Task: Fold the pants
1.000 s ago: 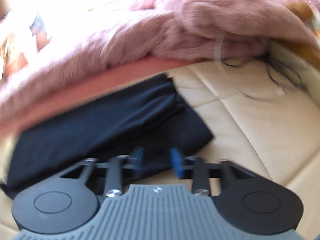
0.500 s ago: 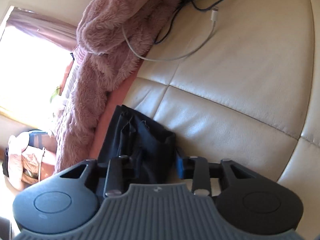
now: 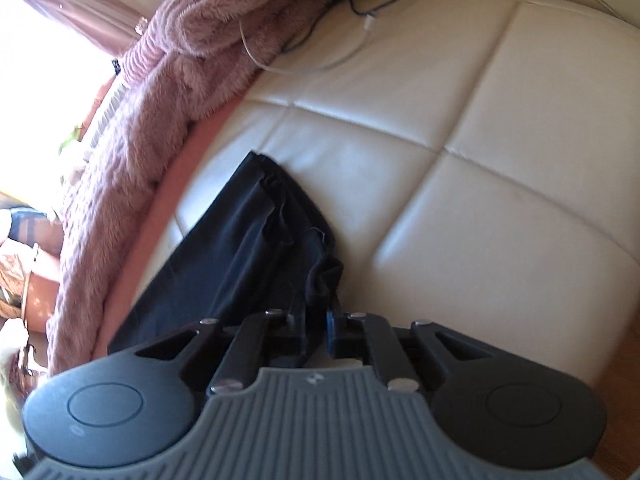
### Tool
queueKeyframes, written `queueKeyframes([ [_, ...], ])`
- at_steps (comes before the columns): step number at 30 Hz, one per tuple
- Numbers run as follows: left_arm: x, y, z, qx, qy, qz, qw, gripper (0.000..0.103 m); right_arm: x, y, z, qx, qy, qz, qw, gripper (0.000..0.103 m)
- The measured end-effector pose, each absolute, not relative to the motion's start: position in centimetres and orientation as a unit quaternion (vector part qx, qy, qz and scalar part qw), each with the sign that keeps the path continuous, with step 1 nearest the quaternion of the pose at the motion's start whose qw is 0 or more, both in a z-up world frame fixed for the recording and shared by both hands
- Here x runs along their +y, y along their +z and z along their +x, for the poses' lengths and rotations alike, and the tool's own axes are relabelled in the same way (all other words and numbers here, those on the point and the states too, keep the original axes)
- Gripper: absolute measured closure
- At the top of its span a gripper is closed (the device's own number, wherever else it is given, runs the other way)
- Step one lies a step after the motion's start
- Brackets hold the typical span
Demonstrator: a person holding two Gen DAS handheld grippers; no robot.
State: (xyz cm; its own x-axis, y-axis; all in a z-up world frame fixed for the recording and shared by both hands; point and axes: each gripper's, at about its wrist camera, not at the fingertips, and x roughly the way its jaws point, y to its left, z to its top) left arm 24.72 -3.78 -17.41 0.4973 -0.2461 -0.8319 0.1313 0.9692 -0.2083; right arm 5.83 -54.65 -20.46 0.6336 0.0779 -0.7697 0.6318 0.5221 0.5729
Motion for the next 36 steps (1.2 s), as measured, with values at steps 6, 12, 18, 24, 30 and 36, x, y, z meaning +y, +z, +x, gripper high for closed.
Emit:
queueKeyframes([
  [6, -5.3, -15.7, 25.2, 0.467, -0.126, -0.041, 0.874, 0.084, -56.8, -19.1, 5.3, 0.391, -0.113, 0.428, 0.807, 0.061],
  [12, -7.1, -15.9, 26.2, 0.476, -0.148, -0.05, 0.866, 0.084, -60.6, -20.0, 10.5, 0.396, -0.04, 0.466, 0.79, 0.047],
  [18, -7.9, -17.0, 26.6, 0.495, -0.152, -0.038, 0.855, 0.084, -62.1, -22.4, 14.0, 0.443, -0.024, 0.452, 0.774, 0.048],
  [24, -7.8, -18.3, 26.7, 0.507, -0.144, -0.038, 0.849, 0.084, -62.4, -23.2, 15.1, 0.462, 0.005, 0.445, 0.767, 0.049],
  [30, -7.9, -18.5, 26.5, 0.504, -0.142, -0.036, 0.851, 0.084, -62.2, -23.9, 16.3, 0.469, 0.026, 0.451, 0.759, 0.06],
  [36, -7.8, -18.2, 26.7, 0.503, -0.144, -0.031, 0.852, 0.084, -62.5, -25.0, 16.2, 0.462, 0.028, 0.492, 0.738, 0.083],
])
